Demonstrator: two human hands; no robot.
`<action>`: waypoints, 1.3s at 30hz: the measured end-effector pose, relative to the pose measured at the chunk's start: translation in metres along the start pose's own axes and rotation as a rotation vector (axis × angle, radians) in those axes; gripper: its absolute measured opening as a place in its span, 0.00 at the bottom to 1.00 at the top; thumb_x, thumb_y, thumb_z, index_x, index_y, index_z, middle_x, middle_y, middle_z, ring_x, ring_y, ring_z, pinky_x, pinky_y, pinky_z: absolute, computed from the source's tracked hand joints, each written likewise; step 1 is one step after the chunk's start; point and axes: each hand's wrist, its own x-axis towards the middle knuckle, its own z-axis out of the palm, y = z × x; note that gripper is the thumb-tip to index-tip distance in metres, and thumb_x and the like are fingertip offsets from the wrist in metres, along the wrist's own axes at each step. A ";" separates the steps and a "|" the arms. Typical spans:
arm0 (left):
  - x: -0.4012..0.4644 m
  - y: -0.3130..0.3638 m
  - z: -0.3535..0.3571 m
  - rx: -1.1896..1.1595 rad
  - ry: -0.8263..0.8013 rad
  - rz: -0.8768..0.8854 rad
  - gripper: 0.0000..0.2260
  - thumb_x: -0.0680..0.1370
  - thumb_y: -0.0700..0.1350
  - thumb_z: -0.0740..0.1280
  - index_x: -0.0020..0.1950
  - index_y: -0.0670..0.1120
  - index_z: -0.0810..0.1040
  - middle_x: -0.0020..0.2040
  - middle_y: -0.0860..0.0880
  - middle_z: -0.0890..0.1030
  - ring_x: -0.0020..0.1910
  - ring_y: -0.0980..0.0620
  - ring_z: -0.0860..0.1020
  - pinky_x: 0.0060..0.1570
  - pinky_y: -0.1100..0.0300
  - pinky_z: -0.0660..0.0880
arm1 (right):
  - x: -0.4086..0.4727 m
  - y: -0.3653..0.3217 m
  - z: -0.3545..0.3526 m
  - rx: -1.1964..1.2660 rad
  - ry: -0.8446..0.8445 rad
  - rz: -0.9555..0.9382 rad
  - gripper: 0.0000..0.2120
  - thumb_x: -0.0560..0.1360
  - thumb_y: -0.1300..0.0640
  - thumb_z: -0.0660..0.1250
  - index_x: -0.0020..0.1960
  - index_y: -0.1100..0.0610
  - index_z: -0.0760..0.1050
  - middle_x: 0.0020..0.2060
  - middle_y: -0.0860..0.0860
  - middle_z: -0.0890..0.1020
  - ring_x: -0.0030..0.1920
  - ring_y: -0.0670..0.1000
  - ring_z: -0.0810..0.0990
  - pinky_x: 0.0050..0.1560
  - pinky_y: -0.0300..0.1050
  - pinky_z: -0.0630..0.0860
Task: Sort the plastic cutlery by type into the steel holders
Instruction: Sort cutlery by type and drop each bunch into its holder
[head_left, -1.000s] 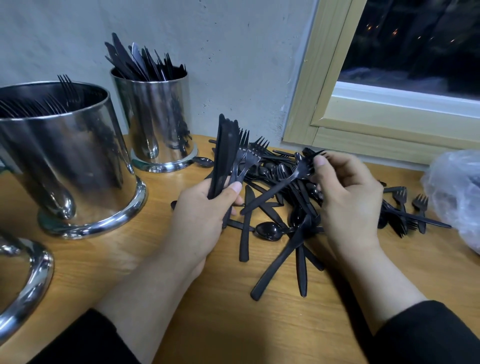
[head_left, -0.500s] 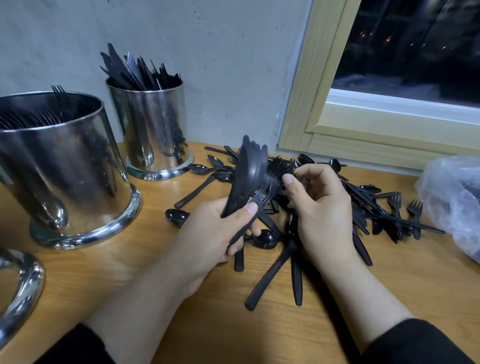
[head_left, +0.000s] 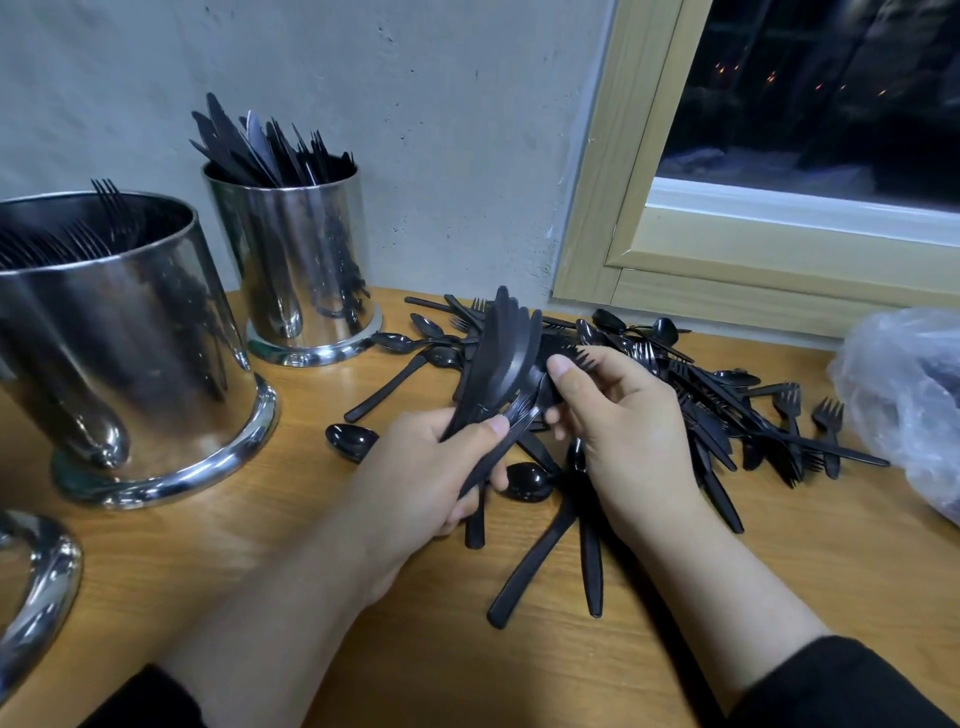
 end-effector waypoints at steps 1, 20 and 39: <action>-0.001 0.001 0.001 -0.005 0.009 0.014 0.17 0.83 0.52 0.64 0.42 0.42 0.81 0.29 0.48 0.75 0.25 0.53 0.65 0.24 0.63 0.62 | 0.001 0.000 -0.001 -0.018 0.036 -0.004 0.07 0.80 0.57 0.69 0.44 0.57 0.81 0.30 0.53 0.79 0.32 0.50 0.76 0.35 0.43 0.74; 0.004 -0.005 0.001 0.003 0.205 0.051 0.18 0.83 0.53 0.65 0.39 0.42 0.80 0.25 0.46 0.68 0.25 0.51 0.65 0.26 0.60 0.64 | 0.023 0.017 -0.108 -1.052 0.190 0.075 0.15 0.80 0.47 0.66 0.58 0.55 0.83 0.55 0.54 0.82 0.57 0.57 0.79 0.55 0.44 0.70; 0.006 -0.008 0.001 -0.025 0.199 0.065 0.18 0.83 0.53 0.64 0.38 0.44 0.81 0.27 0.44 0.69 0.25 0.50 0.65 0.25 0.60 0.64 | 0.023 0.011 -0.093 -0.928 0.162 0.113 0.06 0.79 0.51 0.70 0.49 0.51 0.83 0.36 0.45 0.82 0.39 0.43 0.79 0.39 0.41 0.69</action>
